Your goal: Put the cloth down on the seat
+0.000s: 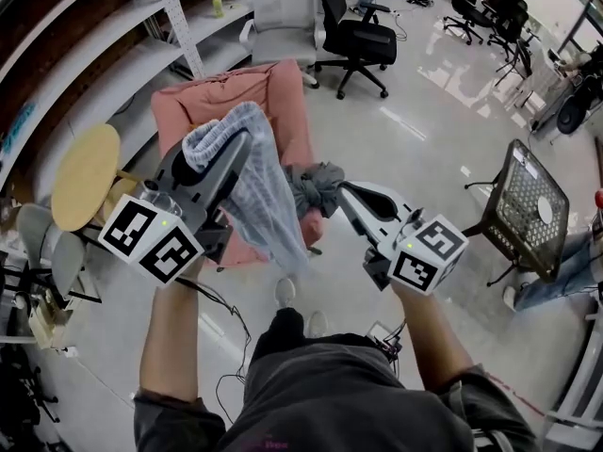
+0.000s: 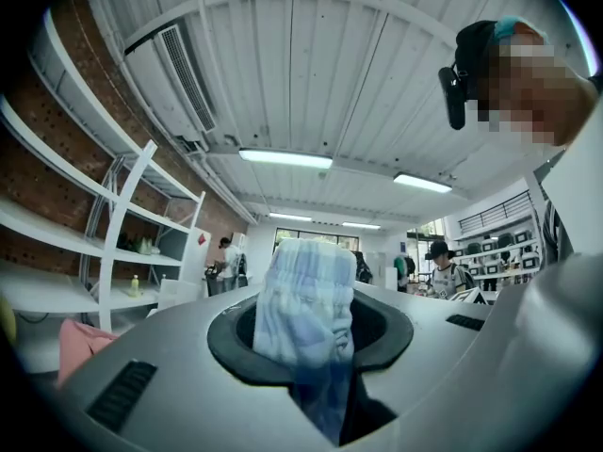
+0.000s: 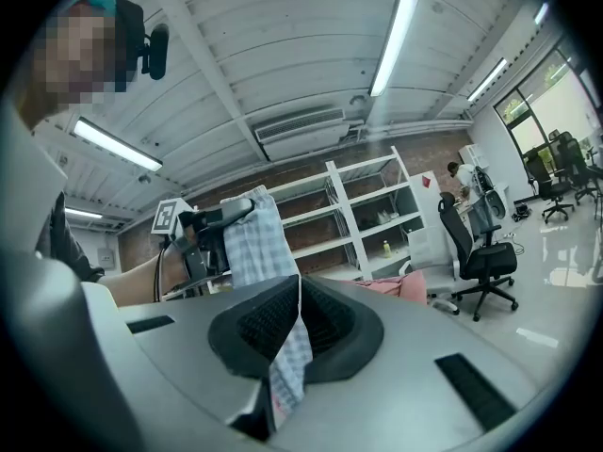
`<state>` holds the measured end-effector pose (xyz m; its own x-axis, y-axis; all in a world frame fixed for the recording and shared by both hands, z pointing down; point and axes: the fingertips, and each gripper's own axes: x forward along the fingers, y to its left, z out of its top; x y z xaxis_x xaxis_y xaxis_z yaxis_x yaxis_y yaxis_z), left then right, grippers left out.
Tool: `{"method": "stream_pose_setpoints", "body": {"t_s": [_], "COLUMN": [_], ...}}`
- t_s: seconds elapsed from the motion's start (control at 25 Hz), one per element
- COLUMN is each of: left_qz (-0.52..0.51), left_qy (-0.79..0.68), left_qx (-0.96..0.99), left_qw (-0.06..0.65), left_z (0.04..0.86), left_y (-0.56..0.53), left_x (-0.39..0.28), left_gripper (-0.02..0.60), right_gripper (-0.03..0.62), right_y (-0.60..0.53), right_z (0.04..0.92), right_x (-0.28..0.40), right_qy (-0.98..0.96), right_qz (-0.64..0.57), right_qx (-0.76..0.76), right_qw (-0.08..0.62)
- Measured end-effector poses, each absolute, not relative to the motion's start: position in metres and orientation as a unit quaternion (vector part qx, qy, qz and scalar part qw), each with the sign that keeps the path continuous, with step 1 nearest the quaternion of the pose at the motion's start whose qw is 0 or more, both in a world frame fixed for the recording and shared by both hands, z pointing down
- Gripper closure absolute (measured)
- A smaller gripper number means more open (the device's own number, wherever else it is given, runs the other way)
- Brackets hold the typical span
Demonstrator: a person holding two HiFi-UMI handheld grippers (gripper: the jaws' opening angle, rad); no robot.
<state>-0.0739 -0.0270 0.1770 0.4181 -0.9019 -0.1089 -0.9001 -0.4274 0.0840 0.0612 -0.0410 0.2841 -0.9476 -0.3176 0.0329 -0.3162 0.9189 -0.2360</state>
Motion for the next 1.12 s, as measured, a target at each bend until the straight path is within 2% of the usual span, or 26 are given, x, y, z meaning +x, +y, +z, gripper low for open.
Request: {"method": "stream_pose_setpoints", "body": {"t_s": [0.76,1.12], "left_qz": [-0.059,-0.062], "left_qy": [-0.508,-0.491], "left_qx": [0.859,0.867], "left_qw": [-0.015,-0.05], "left_z": [0.183,0.147], "left_y": [-0.245,-0.323], "left_x": [-0.193,-0.228], "left_gripper": [0.459,0.457], "right_gripper": [0.577,0.577], "right_y": [-0.241,-0.3], "right_z": [0.274,0.265], "right_x": [-0.08,-0.115], "right_qy": [0.977,0.973], "right_qz": [-0.07,-0.067], "right_qx": [-0.202,-0.222], "right_qw": [-0.025,-0.017]}}
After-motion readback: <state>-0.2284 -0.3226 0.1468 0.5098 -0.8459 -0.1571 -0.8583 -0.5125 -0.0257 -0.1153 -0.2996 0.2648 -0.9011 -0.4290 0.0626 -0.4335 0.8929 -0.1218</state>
